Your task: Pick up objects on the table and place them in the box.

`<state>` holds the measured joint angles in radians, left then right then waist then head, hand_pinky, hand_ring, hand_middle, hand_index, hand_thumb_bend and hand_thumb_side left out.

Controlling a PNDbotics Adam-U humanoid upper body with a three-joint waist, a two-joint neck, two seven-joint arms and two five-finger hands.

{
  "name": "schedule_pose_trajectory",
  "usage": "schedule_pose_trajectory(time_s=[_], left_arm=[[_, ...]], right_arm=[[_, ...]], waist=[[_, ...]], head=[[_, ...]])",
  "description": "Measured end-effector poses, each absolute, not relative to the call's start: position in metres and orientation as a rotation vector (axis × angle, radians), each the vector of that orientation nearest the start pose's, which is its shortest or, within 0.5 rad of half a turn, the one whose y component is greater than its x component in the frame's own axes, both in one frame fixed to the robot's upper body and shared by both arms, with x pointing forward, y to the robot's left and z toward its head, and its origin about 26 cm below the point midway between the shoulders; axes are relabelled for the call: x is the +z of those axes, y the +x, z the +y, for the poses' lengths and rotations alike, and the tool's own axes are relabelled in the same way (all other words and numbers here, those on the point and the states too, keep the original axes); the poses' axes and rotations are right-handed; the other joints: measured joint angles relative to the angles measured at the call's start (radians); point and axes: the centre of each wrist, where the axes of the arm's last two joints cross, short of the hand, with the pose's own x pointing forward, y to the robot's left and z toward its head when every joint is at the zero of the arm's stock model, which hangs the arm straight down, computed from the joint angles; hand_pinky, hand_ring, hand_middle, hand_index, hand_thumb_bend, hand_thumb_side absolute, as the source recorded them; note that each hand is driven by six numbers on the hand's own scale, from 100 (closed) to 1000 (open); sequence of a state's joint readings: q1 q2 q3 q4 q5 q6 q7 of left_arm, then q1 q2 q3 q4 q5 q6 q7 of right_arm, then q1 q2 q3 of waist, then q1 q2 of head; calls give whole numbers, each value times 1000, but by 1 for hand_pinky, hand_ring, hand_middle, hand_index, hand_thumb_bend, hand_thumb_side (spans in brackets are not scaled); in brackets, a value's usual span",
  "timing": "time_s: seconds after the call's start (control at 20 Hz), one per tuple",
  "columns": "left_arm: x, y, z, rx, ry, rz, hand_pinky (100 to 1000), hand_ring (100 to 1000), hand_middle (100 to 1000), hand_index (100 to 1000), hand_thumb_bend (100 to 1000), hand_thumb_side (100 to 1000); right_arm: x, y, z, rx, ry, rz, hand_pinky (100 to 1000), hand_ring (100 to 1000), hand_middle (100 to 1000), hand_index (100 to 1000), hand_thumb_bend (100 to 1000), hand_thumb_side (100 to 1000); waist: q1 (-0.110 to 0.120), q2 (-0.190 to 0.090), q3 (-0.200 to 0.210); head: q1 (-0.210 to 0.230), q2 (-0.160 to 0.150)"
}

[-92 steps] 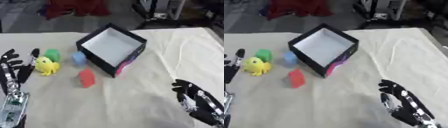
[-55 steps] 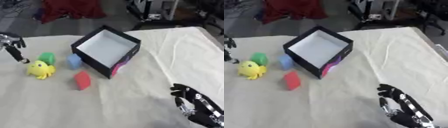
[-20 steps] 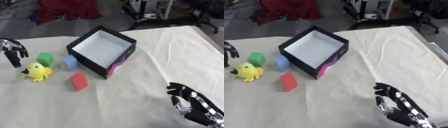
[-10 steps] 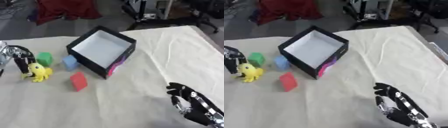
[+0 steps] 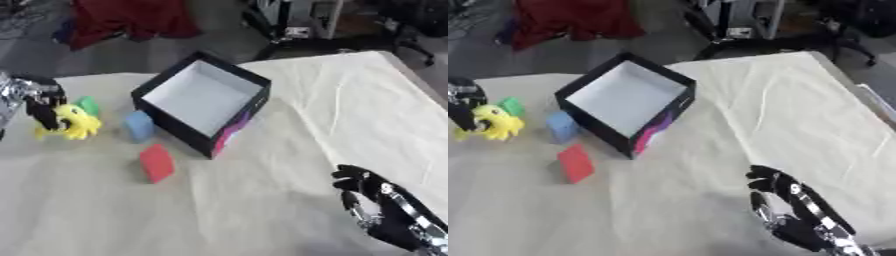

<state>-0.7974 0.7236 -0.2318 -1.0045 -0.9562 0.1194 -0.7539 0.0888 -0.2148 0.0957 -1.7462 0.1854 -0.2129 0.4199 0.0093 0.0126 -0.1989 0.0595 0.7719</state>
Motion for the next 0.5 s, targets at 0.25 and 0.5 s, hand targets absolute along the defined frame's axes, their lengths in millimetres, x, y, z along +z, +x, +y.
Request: schedule_pose_trajectory(time_s=[0.25,0.5], left_arm=[[250,443,348,-1405,1065,-812,585,449,422,531,233,235],[256,456,287,-1456,1069,-935,586,462,430,539,284,260]], right_arm=[[17,251,-268,785,82,-1708,857,793,806,911,100,459],[16,251,-267,786,86,-1706,857,793,807,911,100,455]], waist=[[0,-4,1],[0,-5,-5]], head=[[1,0],[12,0]])
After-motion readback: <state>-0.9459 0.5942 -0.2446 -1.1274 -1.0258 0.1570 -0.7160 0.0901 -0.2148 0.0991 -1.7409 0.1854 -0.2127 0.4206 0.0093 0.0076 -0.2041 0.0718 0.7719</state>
